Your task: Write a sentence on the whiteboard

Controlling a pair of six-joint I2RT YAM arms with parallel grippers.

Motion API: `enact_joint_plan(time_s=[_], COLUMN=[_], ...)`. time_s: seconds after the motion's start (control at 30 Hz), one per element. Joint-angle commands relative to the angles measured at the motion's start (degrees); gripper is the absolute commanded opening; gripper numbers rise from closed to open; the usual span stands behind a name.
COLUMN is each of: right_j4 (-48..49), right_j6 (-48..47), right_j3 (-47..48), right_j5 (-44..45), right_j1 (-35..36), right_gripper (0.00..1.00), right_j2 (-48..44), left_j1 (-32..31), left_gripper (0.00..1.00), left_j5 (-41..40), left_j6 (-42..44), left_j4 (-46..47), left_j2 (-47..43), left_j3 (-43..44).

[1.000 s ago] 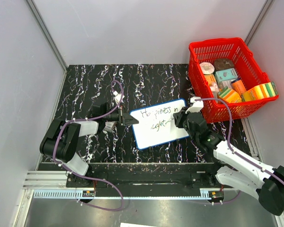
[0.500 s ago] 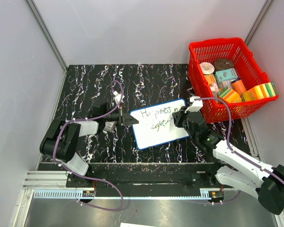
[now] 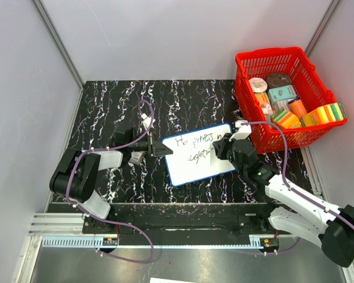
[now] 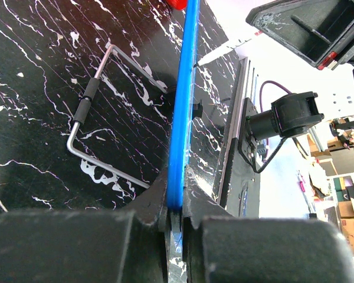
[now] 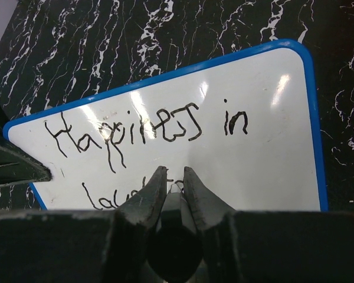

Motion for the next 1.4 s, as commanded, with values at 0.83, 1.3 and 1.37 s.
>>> enact_joint_plan(time_s=[0.83,1.3,1.37], right_j4=[-4.38,-3.41,-2.54], right_j6=[-0.4,-0.4,-0.31], right_j3=[-1.1,1.27,1.28], right_j5=[2.04,3.36,2.92], right_j1=[-0.29,-0.2,-0.29], right_gripper=[0.0,0.0,0.0], right_j2=[-2.6,-4.0,-5.32], left_j1=[-0.32,-0.32,-0.4], left_gripper=[0.0,0.0,0.0], left_j5=[-6.76,-6.76,-6.68], left_j6=[7.28,7.19,7.28], left_j4=[-1.89,-1.8,-1.8], left_j2=[-0.1,-0.18,-0.18], left_j3=[0.06,0.15,0.15])
